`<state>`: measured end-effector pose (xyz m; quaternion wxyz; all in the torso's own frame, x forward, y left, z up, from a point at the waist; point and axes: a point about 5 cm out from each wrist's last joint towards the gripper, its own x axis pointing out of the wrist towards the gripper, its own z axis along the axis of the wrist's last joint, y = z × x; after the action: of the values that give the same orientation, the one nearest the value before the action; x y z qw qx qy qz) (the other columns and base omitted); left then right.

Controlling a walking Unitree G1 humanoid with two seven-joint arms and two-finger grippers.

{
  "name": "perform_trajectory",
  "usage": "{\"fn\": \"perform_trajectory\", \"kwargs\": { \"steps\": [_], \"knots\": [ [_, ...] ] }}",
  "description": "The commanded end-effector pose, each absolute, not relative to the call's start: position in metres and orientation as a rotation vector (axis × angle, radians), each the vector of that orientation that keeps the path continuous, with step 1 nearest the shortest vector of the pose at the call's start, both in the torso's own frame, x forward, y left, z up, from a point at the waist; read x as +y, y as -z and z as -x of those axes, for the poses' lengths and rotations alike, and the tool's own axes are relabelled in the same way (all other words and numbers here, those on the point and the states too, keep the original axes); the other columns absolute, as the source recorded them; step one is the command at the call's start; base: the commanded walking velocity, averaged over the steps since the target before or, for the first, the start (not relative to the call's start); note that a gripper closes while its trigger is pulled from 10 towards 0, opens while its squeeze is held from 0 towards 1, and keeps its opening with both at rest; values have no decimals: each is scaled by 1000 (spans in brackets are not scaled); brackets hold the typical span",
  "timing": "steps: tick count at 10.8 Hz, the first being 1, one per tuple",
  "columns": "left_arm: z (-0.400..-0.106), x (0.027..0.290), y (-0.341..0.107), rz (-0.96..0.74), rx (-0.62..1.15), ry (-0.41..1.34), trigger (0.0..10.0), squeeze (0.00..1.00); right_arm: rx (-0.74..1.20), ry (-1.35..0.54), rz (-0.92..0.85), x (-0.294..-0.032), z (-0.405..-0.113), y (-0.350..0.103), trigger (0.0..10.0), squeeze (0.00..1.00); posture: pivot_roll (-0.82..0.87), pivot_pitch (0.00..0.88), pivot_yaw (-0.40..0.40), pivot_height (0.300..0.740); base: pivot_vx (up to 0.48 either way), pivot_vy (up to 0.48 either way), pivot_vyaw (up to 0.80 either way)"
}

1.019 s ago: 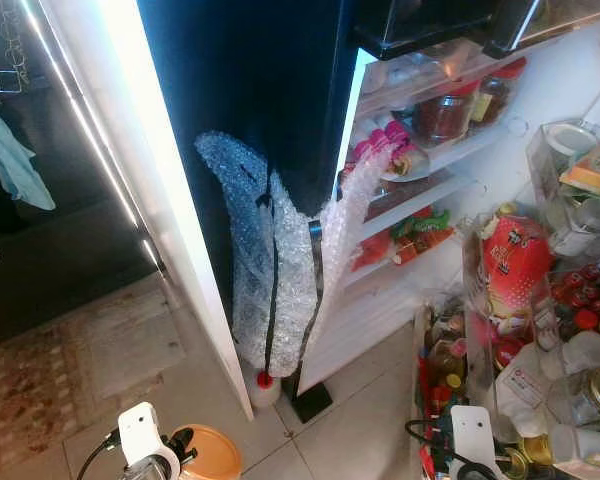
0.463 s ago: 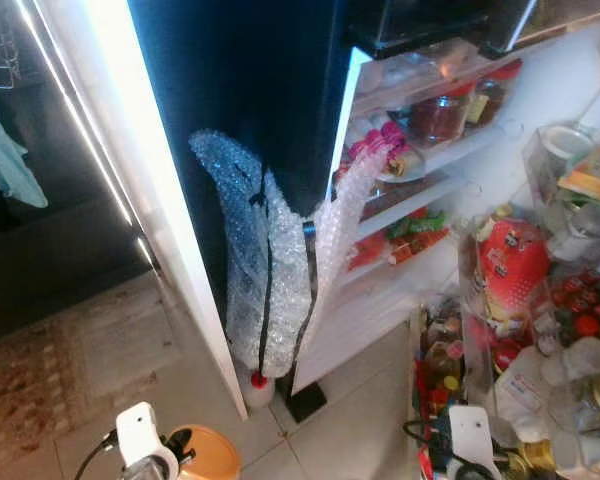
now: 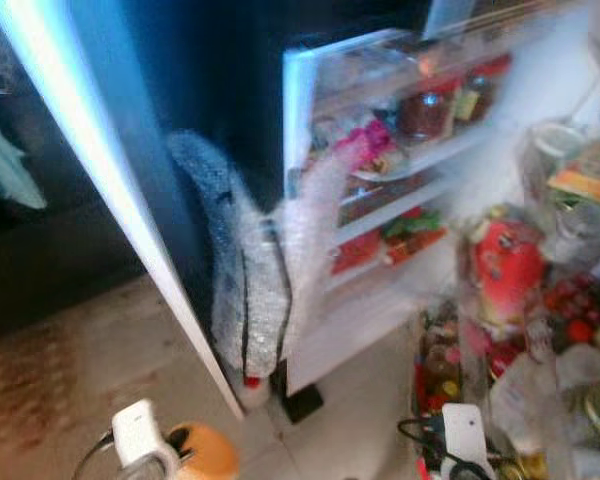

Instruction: Restocking fridge

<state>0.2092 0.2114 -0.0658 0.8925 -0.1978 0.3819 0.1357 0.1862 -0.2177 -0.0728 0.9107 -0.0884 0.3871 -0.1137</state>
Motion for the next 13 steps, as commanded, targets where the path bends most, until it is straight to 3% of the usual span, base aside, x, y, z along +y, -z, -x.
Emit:
{"fn": "perform_trajectory", "kwargs": {
  "steps": [1,8,13],
  "knots": [
    [-187,214,78,401,885,-303,10000,0,811,260,183,-224,-182,74,10000,0,-131,163,-34,740,0,-277,0],
    [-187,214,78,397,885,-303,10000,0,822,239,174,-219,-181,76,10000,0,-131,161,-33,740,0,-275,0],
    [-187,214,78,411,882,-307,10000,0,840,212,158,-216,-178,78,10000,0,-131,160,-34,740,0,0,0]
  ]
}}
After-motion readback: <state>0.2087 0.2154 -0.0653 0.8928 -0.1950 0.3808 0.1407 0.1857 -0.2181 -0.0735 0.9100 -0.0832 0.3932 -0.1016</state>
